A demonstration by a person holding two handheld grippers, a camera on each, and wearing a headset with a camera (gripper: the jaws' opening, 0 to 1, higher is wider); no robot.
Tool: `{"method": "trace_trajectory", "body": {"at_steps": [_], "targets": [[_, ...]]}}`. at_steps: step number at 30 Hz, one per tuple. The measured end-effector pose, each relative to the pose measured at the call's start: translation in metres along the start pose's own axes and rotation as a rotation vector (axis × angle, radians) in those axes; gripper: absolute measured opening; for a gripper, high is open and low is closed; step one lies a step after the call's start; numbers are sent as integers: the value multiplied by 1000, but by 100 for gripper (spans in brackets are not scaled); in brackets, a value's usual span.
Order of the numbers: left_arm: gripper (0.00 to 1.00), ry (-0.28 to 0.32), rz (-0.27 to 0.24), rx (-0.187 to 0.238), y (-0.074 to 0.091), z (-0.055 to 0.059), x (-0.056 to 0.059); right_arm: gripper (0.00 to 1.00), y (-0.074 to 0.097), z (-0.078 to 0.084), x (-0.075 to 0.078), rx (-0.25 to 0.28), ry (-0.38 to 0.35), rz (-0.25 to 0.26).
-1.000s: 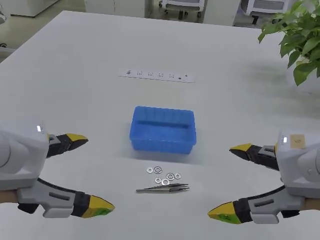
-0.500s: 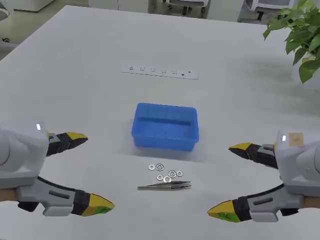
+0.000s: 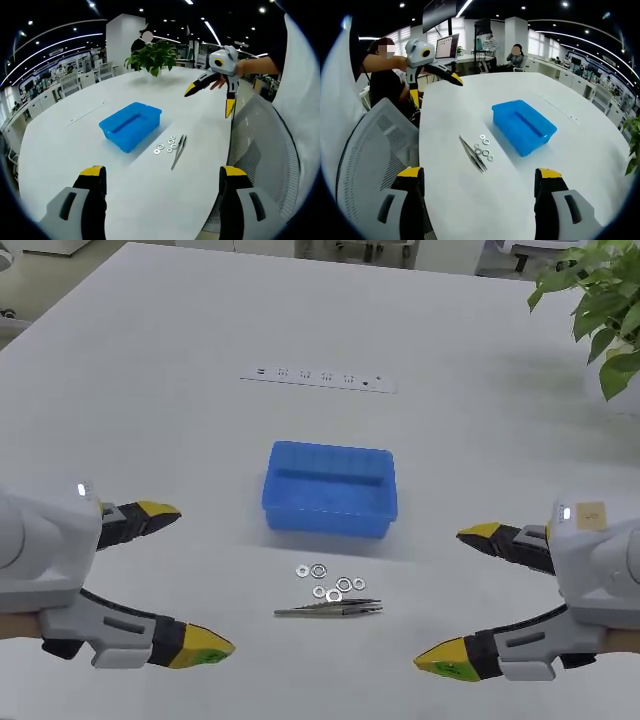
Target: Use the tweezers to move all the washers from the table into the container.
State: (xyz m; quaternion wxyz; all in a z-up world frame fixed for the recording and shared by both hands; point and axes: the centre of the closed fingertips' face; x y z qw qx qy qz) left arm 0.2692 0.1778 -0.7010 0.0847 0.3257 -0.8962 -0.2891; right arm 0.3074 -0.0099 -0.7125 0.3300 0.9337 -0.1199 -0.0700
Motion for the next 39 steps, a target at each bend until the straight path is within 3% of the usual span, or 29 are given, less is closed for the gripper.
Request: {"method": "trace_trajectory", "body": {"at_steps": [8,12,15,17,21,26,30,35,39], "targets": [[99,15,18,-17,-5,10,0,91,-5,1,2,-4,-10,-2],[98,48,33,16,-8,5,2,91,-11,4,3,-10,-14,3],[98,33,28,2,-13,7,-1,90,-16,4,6,-2,-18,10],[95,2,10,9,-18,6,-5,86,-21,2,3,3,-26,-7],[91,12,10,17,-33,7,-9,79,-35,7,1,-24,3,-21],[83,-11,40,-1,-51,9,-6,70,-53,7,-1,-41,22,-36],[72,-46,61,12,-62,9,-2,59,-64,12,0,-77,48,-48],[66,-65,101,-44,-81,23,5,49,-81,16,-3,-125,60,-72],[58,-49,106,-47,-91,31,9,38,-95,14,-4,-143,68,-78]]}}
Point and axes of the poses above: the centre of the closed fingertips' face, and the gripper's own axes: y roughly backward along the fingers, x roughly to its right, z roughly out of its underside, and after that the axes turned 3 degrees about -y, right-handed
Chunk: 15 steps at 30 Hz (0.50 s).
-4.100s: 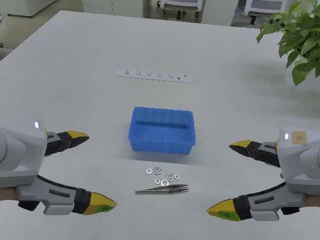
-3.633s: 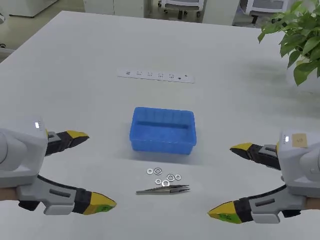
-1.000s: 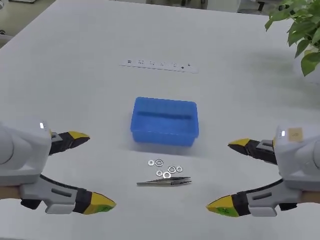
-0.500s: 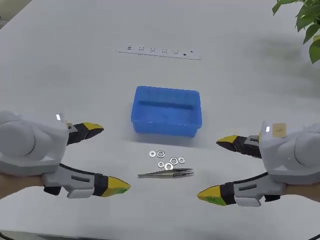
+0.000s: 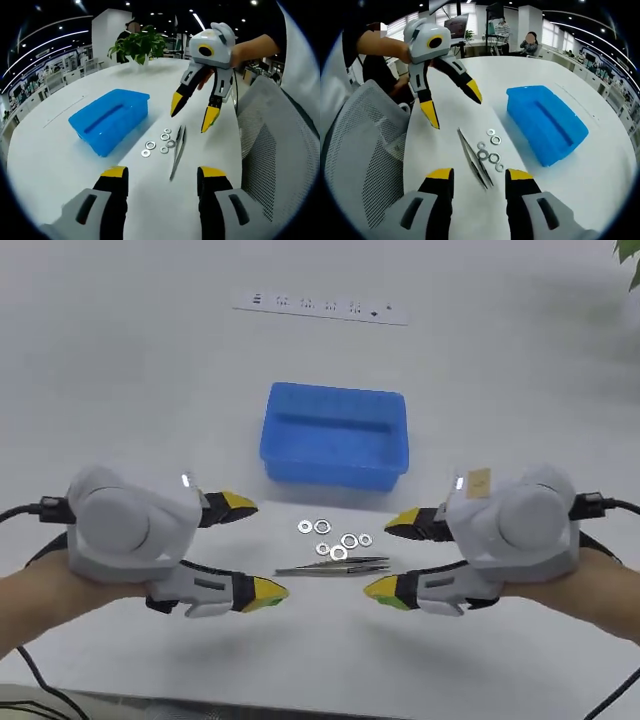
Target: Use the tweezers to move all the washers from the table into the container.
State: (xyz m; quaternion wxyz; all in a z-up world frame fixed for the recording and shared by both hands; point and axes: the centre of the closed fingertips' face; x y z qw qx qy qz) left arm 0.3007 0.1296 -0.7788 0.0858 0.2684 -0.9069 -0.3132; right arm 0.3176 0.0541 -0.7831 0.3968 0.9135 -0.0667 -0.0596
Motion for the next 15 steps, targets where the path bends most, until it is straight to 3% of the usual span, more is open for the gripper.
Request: {"method": "trace_trajectory", "body": {"at_steps": [4,7,10,15], "targets": [[53,-9,27,-27,-8,6,8,28,-8,-6,-3,-3,20,-13],[53,-60,87,-69,-15,12,19,25,-14,-3,-7,-40,62,-39],[50,-105,112,-114,-20,18,21,22,-19,1,-11,-77,112,-64],[41,-141,103,-116,-29,12,18,17,-24,8,-14,-127,181,-81]]}}
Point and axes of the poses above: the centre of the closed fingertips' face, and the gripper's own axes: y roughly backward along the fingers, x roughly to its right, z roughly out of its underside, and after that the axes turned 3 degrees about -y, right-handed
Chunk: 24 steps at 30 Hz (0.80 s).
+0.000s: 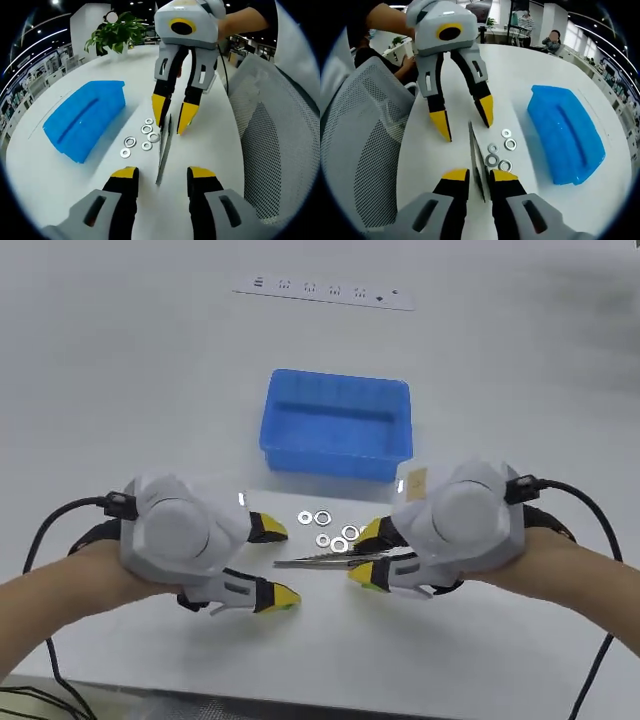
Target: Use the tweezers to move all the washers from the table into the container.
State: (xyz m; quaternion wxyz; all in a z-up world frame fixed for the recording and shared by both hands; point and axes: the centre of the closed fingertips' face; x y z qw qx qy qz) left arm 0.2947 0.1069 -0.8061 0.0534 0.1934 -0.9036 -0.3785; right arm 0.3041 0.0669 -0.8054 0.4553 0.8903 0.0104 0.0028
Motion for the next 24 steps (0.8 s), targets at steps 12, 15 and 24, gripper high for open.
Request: {"method": "trace_trajectory", "body": {"at_steps": [12,15,24], "targets": [[15,-78,50,-73,-5,-5,3,10,-2,1,-5,-37,85,-19],[8,-160,79,-113,-6,-5,5,10,-2,2,-5,-44,87,-18],[6,-218,104,-197,1,-15,14,8,1,2,-8,-57,223,25]]}}
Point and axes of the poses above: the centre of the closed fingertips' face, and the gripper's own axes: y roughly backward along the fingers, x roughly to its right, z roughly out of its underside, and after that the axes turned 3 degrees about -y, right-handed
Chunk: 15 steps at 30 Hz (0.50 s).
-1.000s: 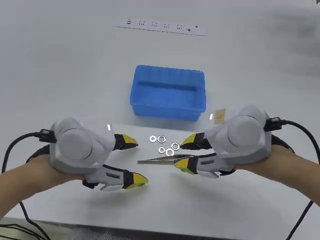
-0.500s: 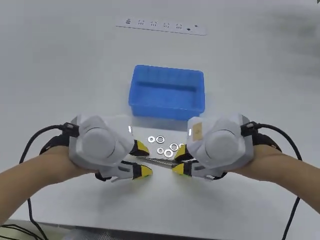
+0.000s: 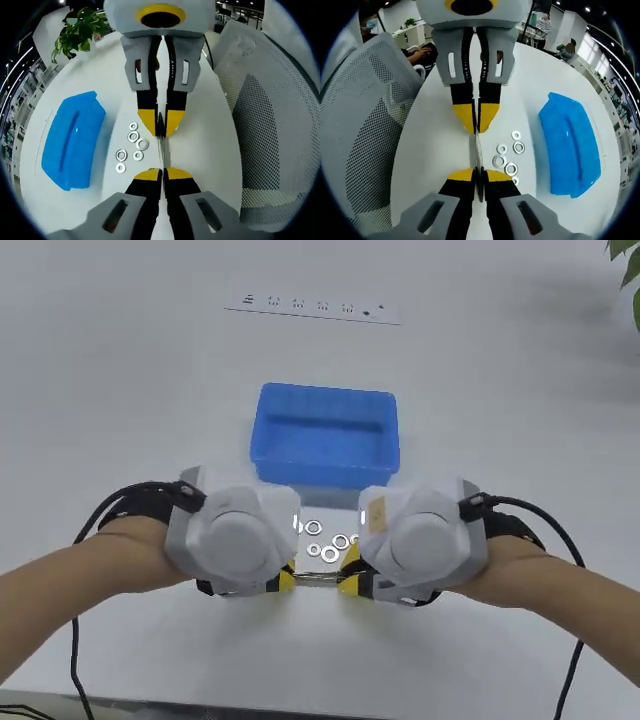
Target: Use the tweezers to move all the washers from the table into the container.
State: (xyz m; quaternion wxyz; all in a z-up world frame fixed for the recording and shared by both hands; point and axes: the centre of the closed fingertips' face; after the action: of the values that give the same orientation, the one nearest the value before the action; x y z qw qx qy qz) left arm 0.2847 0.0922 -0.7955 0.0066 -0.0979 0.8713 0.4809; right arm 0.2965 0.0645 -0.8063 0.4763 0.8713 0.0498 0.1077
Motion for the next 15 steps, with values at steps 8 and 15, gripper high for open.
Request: {"method": "trace_trajectory", "body": {"at_steps": [8,15], "targets": [[6,48,-53,222,40,-41,1,9,17,-12,-2,171,-65,58],[6,-20,-67,269,39,-68,1,10,24,-8,-1,208,-51,82]]}}
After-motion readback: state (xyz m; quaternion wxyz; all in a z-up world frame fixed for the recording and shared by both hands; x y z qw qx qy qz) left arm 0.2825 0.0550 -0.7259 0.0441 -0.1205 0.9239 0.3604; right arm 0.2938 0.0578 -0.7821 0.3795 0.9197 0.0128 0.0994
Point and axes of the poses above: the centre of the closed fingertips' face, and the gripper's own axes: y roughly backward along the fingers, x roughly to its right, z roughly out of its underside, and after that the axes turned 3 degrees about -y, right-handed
